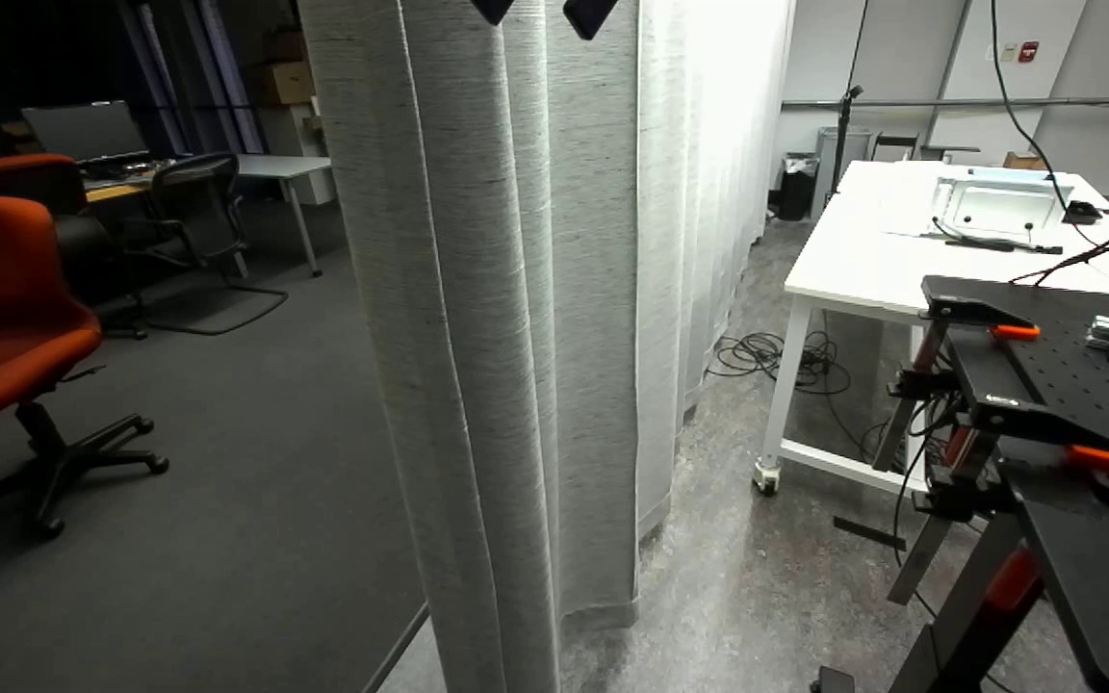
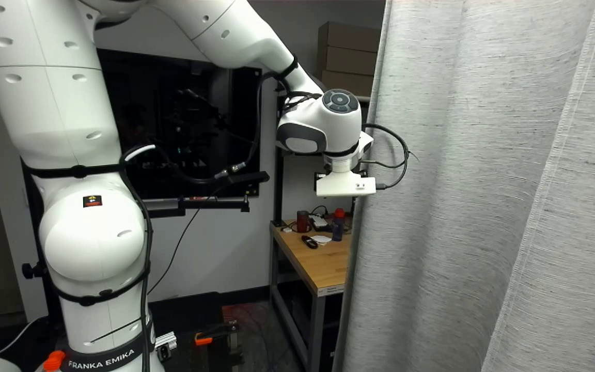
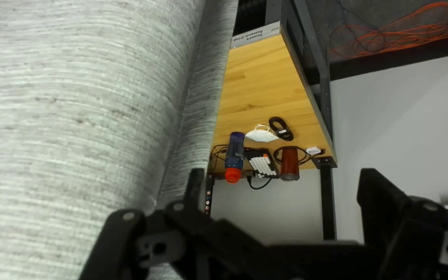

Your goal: Draw the curtains open

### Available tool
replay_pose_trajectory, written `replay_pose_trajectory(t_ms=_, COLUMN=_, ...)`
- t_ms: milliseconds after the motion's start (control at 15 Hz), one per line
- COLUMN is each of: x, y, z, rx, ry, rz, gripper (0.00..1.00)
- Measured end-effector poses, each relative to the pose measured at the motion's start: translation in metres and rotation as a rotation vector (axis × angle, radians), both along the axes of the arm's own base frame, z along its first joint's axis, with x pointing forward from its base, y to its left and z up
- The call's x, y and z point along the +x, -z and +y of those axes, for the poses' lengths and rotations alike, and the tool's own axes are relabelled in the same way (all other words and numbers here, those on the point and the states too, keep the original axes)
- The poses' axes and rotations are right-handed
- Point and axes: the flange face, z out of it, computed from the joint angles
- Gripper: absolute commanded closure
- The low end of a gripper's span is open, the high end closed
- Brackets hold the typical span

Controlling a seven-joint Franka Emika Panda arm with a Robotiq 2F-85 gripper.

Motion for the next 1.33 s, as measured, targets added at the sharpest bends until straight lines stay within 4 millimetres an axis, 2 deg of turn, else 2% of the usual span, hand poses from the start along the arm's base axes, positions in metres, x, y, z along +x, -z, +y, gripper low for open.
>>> replay_pose_trajectory(t_ms=200, x=0.01, y=-0.007, z=-0.004, rx=0.034, ry=0.041, rz=-0.049, gripper=0.0)
replay_pose_trajectory(t_ms=667, x=0.039, y=-0.035, z=-0.011, rx=0.269, ry=0.195, rz=-0.166, gripper=0.0)
replay_pose_trajectory(t_ms=867, x=0.05, y=-0.035, z=-0.016, rx=0.315, ry=0.237, rz=-0.203, gripper=0.0)
replay_pose_trajectory(t_ms=933, x=0.053, y=-0.033, z=-0.016, rx=0.322, ry=0.244, rz=-0.21, gripper=0.03)
replay_pose_trajectory(t_ms=1000, x=0.056, y=-0.029, z=-0.016, rx=0.325, ry=0.249, rz=-0.214, gripper=0.27)
replay_pose_trajectory(t_ms=1133, x=0.063, y=-0.022, z=-0.015, rx=0.325, ry=0.253, rz=-0.217, gripper=0.32)
replay_pose_trajectory(t_ms=1333, x=0.072, y=-0.012, z=-0.013, rx=0.328, ry=0.262, rz=-0.219, gripper=0.56)
